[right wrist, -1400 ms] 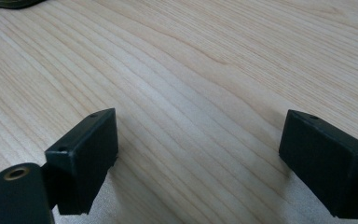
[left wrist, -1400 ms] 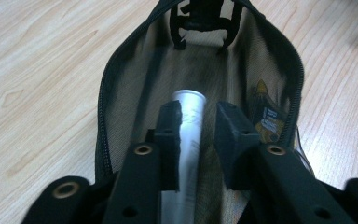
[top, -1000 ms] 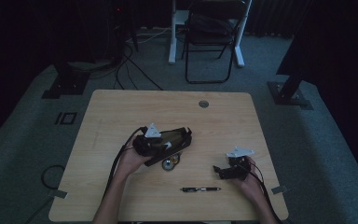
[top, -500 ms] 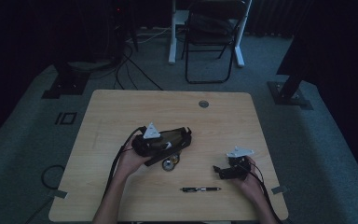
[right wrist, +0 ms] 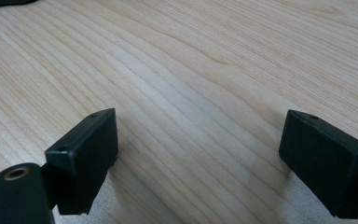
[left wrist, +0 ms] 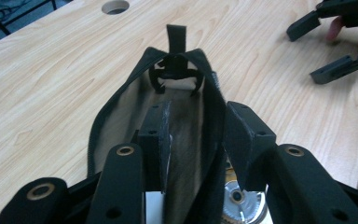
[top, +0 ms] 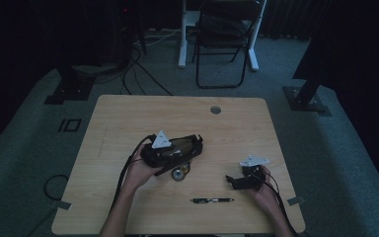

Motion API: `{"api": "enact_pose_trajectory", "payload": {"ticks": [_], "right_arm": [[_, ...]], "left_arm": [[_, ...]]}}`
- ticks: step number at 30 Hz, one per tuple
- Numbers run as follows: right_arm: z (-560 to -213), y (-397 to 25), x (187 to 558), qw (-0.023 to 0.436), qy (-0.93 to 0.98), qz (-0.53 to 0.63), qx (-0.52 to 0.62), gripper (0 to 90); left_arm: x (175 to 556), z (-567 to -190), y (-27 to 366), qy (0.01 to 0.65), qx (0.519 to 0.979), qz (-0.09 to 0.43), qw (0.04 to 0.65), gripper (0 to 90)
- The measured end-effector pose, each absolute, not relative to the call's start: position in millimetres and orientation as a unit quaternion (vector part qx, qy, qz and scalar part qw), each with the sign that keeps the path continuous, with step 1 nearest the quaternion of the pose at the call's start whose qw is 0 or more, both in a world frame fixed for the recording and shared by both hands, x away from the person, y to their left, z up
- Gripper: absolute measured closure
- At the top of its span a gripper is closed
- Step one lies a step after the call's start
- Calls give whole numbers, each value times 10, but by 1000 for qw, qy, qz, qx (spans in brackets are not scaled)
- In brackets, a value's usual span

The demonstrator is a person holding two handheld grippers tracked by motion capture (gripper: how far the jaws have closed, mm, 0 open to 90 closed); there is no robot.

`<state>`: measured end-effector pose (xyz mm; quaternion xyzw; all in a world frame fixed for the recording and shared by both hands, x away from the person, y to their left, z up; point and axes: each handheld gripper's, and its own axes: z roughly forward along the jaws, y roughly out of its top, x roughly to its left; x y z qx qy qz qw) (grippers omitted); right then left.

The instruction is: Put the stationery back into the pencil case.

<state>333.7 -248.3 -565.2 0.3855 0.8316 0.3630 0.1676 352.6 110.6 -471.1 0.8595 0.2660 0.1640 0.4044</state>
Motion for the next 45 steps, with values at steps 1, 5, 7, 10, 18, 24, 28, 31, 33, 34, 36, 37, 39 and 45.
{"api": "enact_pose_trajectory", "payload": {"ticks": [1, 5, 7, 10, 18, 24, 28, 31, 33, 34, 36, 37, 39, 45], "right_arm": [[-5652, -2483, 3337, 168, 832, 363, 385, 116], [-5652, -2483, 3337, 168, 832, 363, 385, 116], [-5652, -2483, 3337, 168, 832, 363, 385, 116], [-5651, -2483, 3336, 167, 831, 363, 386, 116], [-5651, -2482, 3336, 167, 831, 363, 386, 116], [-5652, -2483, 3337, 168, 832, 363, 385, 116], [-5652, -2483, 3337, 168, 832, 363, 385, 116], [-5652, -2483, 3336, 167, 831, 363, 386, 116], [-5652, -2482, 3336, 167, 831, 363, 386, 116], [-5652, -2482, 3336, 167, 831, 363, 386, 116], [-5652, -2482, 3336, 168, 831, 363, 386, 116], [-5652, -2483, 3336, 168, 831, 363, 386, 116], [-5652, -2483, 3336, 168, 832, 363, 386, 116], [-5652, -2483, 3336, 168, 832, 363, 385, 116]], "left_arm": [[3516, -4705, 1097, 264, 860, 165, 405, 612], [3468, -4682, 1051, 258, 860, 165, 408, 611], [3449, -4665, 1033, 257, 859, 164, 411, 610], [3425, -4646, 1005, 255, 859, 163, 412, 608], [3359, -4633, 940, 248, 861, 161, 413, 608], [3289, -4613, 890, 246, 860, 157, 419, 607], [3239, -4609, 838, 241, 860, 155, 422, 607], [3210, -4602, 803, 236, 860, 156, 424, 607], [3191, -4595, 786, 233, 860, 156, 426, 607], [3180, -4592, 779, 232, 860, 156, 427, 607], [3160, -4592, 766, 233, 858, 155, 431, 607], [3151, -4592, 761, 231, 859, 156, 430, 607], [3134, -4594, 749, 229, 859, 156, 430, 607], [3091, -4593, 722, 225, 859, 155, 433, 607]]}}
